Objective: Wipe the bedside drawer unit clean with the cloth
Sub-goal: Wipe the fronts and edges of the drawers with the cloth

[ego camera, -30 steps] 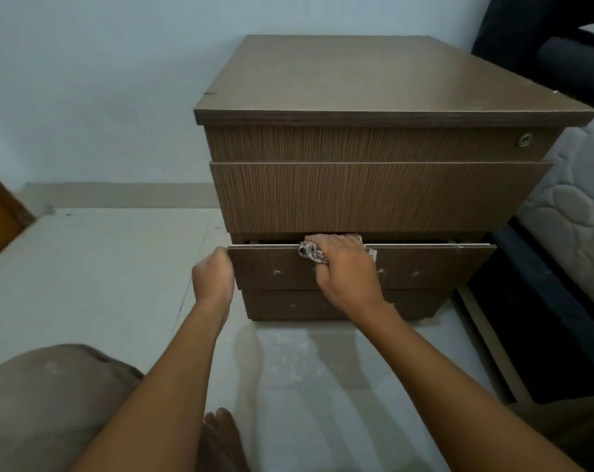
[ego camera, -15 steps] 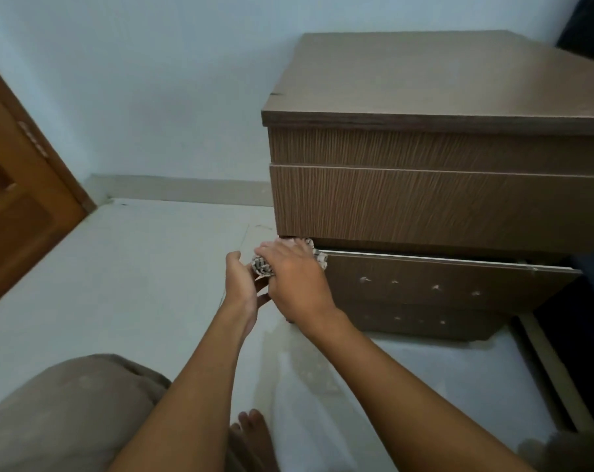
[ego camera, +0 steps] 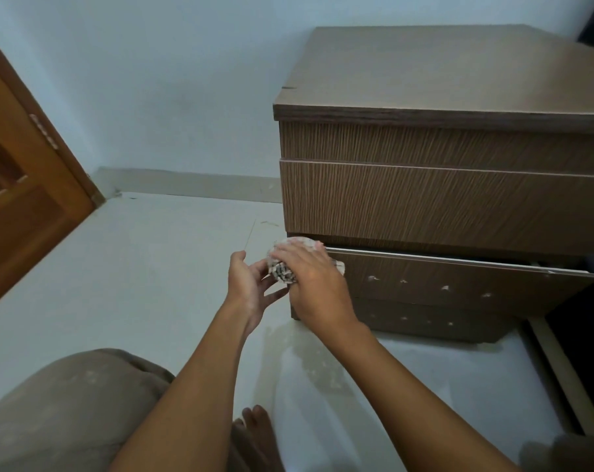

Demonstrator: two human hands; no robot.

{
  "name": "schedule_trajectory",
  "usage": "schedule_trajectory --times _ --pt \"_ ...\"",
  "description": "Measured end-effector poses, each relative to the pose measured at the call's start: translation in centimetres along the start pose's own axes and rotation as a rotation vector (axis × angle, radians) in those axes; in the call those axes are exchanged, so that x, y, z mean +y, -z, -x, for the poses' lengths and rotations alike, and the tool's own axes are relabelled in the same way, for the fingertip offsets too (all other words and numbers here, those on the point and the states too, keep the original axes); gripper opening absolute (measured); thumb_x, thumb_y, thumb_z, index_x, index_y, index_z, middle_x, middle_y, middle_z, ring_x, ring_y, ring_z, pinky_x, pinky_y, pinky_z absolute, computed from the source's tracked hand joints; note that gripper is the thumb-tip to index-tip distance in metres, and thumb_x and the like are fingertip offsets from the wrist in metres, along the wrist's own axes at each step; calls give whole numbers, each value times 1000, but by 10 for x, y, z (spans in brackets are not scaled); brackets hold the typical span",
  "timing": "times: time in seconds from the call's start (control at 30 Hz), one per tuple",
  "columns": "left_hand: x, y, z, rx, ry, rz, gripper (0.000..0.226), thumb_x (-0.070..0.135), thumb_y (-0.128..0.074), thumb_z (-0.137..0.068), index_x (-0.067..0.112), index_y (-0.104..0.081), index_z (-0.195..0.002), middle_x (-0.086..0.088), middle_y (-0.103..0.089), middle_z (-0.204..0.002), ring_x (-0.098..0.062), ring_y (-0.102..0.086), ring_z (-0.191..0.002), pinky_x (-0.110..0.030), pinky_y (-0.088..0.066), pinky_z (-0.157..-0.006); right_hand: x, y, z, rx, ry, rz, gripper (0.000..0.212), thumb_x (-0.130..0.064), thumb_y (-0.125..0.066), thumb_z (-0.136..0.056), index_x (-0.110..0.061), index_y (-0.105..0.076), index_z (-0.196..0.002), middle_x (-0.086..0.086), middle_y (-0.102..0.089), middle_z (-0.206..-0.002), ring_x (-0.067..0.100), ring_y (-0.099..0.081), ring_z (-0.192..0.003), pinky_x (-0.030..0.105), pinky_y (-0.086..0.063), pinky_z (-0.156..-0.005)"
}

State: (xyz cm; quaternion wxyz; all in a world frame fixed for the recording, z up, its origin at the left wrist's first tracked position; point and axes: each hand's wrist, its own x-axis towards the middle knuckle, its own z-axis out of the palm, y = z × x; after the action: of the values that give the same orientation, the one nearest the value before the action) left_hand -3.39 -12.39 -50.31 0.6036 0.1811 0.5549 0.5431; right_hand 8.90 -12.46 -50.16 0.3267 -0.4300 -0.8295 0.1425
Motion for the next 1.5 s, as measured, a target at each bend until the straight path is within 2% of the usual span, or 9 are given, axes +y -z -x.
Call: schedule_trajectory --times 0.1,0.33,0.47,0.6,0.73,0.87,1.0,1.27,1.5 --pt "1 -1 0 30 6 45 63 43 -17 -97 7 -68 -93 -16 -71 -87 -27 -65 -87 -38 -50 -76 -5 11 5 -160 32 -207 69 13 -51 -71 -28 -59 -126 -12 -57 -131 9 -52 -121 28 -44 -96" --pt "-4 -16 6 83 -110 -225 23 33 -53 -97 17 -70 -97 4 -71 -99 -14 -64 -104 -38 -54 -90 14 34 52 141 -482 -874 33 -1 -51 -96 -22 -64 -118 -8 -71 -108 7 -67 -102 20 -54 -79" --pt "-9 -24 7 163 -192 -299 15 34 -61 -94 25 -66 -83 11 -67 -88 -14 -63 -98 -35 -53 -90 27 35 55 314 -952 -1349 20 -14 -58 -95 -9 -65 -113 11 -74 -104 27 -71 -95 41 -57 -82" --pt "-11 -30 6 211 -217 -294 15 33 -60 -95 26 -64 -82 8 -66 -91 -16 -62 -100 -34 -54 -87 30 42 61 269 -1064 -1652 39 -16 -66 -85 -1 -61 -121 21 -69 -112 35 -68 -101 46 -58 -81" --pt "-12 -39 1 291 -219 -281 16 34 -60 -95 20 -65 -97 -1 -68 -109 -17 -63 -100 -36 -55 -89 39 49 75 291 -1029 -1506 28 -6 -69 -84 -1 -65 -112 19 -72 -105 34 -70 -97 50 -55 -86" --pt "-12 -50 0 354 -199 -243 23 33 -59 -95 16 -66 -110 -3 -66 -119 -21 -62 -110 -39 -54 -96 52 57 89 350 -822 -948 13 -11 -70 -87 -17 -67 -98 -2 -75 -88 10 -71 -82 20 -55 -65" --pt "-16 -59 1 406 -218 -207 22 32 -57 -96 17 -66 -108 1 -66 -101 -17 -62 -97 -35 -54 -92 75 59 112 335 -691 -682 25 -12 -60 -94 -34 -59 -106 -13 -68 -101 -1 -65 -92 16 -54 -73" --pt "-29 -73 2 479 -288 -248 26 31 -52 -98 18 -66 -116 4 -60 -104 -20 -60 -103 -41 -51 -98 126 76 156 858 -954 -475 40 -12 -50 -98 -14 -48 -139 6 -58 -131 21 -53 -120 26 -41 -98" --pt "-32 -70 0 451 -303 -257 30 26 -51 -97 21 -64 -123 5 -63 -108 -19 -61 -106 -40 -51 -98 173 110 149 1172 -1014 -337 41 -6 -48 -97 -12 -47 -137 10 -56 -134 25 -52 -123 22 -36 -95"
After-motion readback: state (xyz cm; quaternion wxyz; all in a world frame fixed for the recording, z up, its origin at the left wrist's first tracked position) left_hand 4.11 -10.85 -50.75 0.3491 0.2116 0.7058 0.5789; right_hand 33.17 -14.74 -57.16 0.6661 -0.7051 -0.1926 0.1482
